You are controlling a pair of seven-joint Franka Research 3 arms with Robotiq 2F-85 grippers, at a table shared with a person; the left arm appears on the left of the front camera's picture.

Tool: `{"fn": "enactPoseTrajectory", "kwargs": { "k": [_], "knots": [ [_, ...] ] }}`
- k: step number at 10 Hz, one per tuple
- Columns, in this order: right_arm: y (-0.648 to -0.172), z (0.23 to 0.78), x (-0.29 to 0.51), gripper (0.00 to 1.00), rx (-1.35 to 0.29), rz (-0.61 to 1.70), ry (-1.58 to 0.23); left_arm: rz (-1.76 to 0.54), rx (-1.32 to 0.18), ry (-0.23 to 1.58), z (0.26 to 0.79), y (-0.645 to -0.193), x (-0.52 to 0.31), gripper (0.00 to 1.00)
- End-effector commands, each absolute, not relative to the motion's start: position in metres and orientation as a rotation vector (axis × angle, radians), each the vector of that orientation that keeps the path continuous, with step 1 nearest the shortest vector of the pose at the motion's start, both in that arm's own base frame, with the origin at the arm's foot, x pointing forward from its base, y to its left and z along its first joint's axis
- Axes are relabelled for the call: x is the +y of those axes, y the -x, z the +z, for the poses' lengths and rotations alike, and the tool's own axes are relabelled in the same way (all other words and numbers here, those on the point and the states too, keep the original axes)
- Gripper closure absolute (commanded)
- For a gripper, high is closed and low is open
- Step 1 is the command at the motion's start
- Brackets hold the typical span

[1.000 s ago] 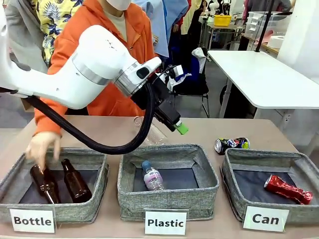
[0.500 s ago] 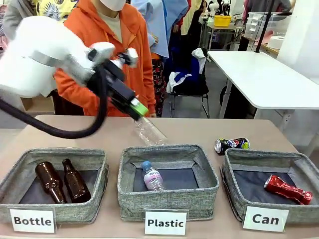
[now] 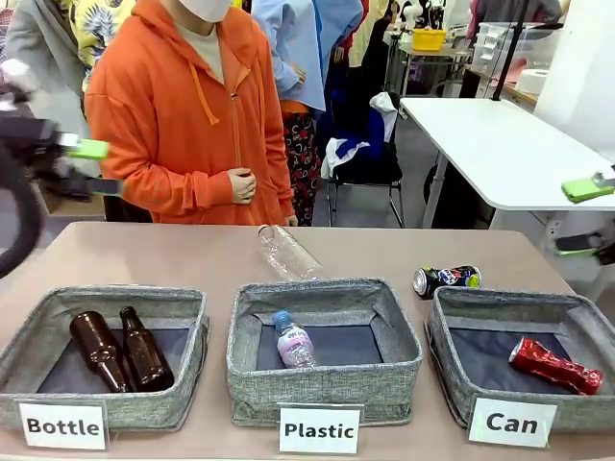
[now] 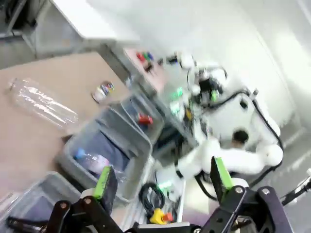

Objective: Sort the can waste into the basket.
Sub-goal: Pick up the can waste from the table and place it in the right Fabric basket.

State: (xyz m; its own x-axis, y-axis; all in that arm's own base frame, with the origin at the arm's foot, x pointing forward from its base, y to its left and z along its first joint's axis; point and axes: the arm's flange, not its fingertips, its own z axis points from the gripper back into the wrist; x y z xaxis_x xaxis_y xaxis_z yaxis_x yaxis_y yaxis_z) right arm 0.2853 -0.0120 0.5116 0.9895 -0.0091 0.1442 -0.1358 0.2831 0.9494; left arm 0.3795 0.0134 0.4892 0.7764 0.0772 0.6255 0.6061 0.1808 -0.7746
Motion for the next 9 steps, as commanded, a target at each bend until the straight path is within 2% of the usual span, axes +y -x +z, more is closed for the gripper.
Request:
{"fn": "enactPoseTrajectory", "kwargs": {
  "k": [1,2,3,4,5,9],
  "knots": [
    [-0.313,0.494,-0.027,0.00,0.014,-0.002,-1.403,-0.345,-0.846,1.334,0.466,-0.341,0.050,0.00],
    [-0.321,0.488,-0.024,0.00,-0.074,-0.065,-1.365,-0.312,-0.861,1.323,0.451,-0.331,0.065,0.00],
    [-0.328,0.479,-0.022,0.00,-0.256,-0.199,-1.275,-0.308,-0.872,1.331,0.444,-0.328,0.072,0.00],
    [-0.309,0.478,-0.015,0.00,-0.001,0.007,-1.402,-0.351,-0.879,1.328,0.446,-0.324,0.074,0.00],
    [-0.309,0.478,-0.015,0.00,-0.001,0.007,-1.402,-0.270,-0.855,1.325,0.455,-0.336,0.088,0.00],
    [-0.309,0.478,-0.015,0.00,-0.001,0.007,-1.402,-0.270,-0.855,1.325,0.455,-0.336,0.088,0.00]
  ]
}}
